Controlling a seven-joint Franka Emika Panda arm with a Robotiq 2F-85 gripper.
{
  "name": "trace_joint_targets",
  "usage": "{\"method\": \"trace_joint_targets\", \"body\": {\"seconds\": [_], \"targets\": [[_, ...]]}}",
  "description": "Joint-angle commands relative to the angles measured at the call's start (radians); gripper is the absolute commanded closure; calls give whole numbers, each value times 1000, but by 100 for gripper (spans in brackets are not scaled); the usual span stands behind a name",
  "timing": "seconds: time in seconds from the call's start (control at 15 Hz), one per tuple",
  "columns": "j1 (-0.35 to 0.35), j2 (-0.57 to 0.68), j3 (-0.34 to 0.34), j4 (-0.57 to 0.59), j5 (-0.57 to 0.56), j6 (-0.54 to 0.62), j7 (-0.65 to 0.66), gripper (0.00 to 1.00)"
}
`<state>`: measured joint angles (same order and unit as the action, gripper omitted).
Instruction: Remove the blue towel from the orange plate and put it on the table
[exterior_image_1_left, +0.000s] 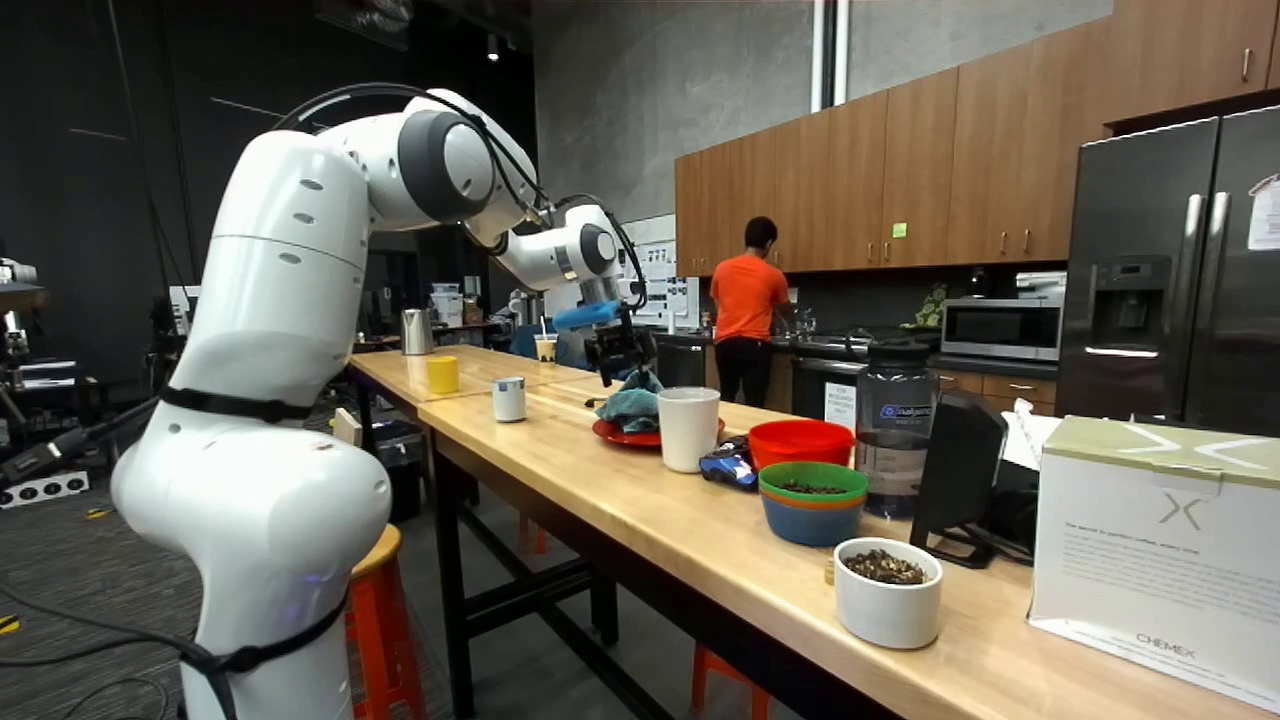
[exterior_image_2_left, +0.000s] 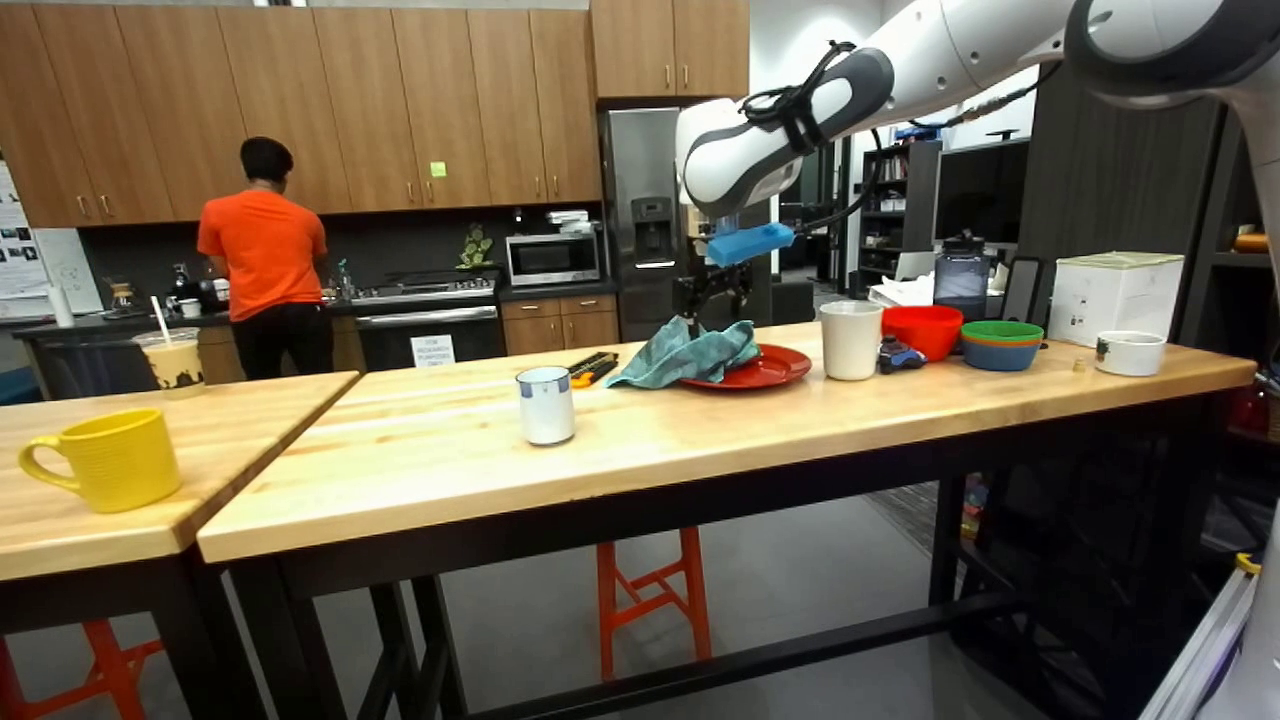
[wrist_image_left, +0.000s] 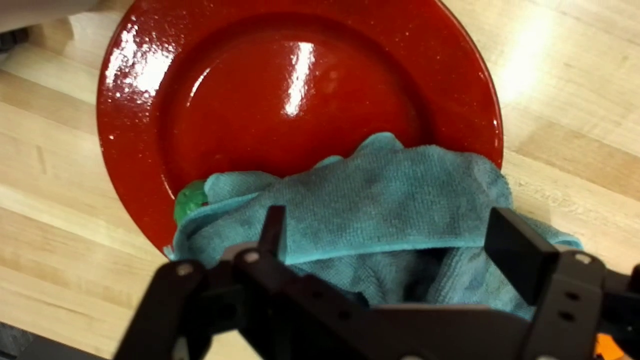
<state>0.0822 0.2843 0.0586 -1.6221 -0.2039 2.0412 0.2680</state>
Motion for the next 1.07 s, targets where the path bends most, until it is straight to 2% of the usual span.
{"method": "trace_joint_targets", "body": {"seconds": [0.0, 1.0], "targets": [[9, -33, -15, -45, 13, 3, -10, 0], [10, -7, -15, -43, 12, -7, -10, 0]]}}
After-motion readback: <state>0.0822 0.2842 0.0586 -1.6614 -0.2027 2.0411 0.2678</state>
